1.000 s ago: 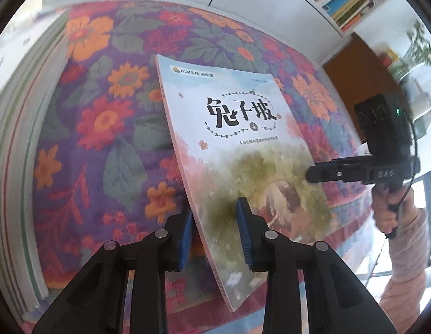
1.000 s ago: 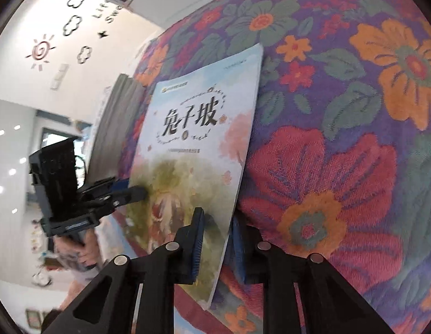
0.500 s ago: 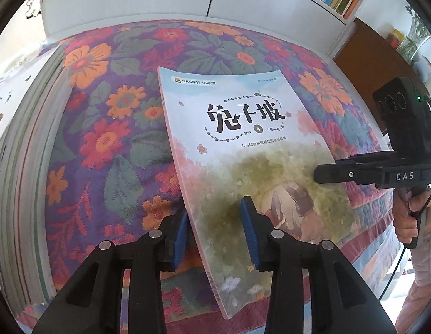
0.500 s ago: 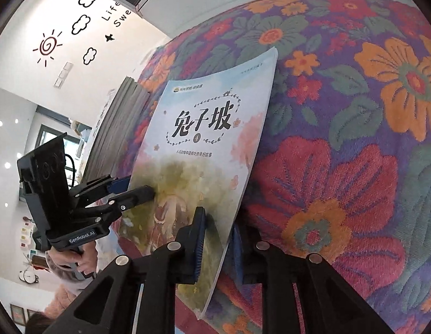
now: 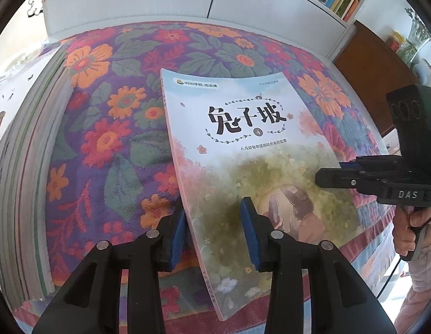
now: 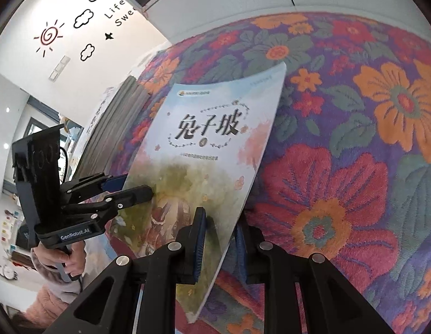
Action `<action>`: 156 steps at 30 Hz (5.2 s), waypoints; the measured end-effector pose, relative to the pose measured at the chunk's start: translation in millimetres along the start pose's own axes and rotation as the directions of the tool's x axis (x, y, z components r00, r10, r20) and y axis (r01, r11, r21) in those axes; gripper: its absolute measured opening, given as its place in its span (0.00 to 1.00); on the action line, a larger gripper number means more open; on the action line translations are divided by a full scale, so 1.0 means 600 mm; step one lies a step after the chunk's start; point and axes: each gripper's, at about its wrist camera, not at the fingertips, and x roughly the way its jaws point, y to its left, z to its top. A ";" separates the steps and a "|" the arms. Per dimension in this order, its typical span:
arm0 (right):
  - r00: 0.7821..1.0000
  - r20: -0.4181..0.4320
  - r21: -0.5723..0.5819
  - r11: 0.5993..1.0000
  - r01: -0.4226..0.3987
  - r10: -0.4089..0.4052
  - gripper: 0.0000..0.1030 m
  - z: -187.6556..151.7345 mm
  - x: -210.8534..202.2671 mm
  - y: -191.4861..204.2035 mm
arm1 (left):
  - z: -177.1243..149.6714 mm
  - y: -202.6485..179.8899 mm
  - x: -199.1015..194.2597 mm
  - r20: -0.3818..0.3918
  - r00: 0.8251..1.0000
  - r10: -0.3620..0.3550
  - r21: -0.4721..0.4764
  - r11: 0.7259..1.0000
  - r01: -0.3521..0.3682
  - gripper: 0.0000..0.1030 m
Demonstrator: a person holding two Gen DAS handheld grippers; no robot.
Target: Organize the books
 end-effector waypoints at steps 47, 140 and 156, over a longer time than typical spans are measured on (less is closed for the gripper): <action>0.996 -0.013 -0.318 0.944 -0.092 0.092 0.18 0.181 0.152 0.436 | 0.032 0.382 -0.237 0.095 0.993 0.065 -0.138 0.989 -0.052 0.31; 0.832 0.323 -0.042 0.871 0.489 -0.451 0.98 -0.052 -0.033 0.295 | -0.085 0.033 -0.184 0.198 0.934 0.297 -0.142 0.952 -0.272 0.95; 0.850 0.335 0.013 0.904 0.427 -0.406 0.98 -0.050 -0.039 0.274 | -0.088 0.023 -0.182 0.223 0.923 0.313 -0.123 0.949 -0.292 0.95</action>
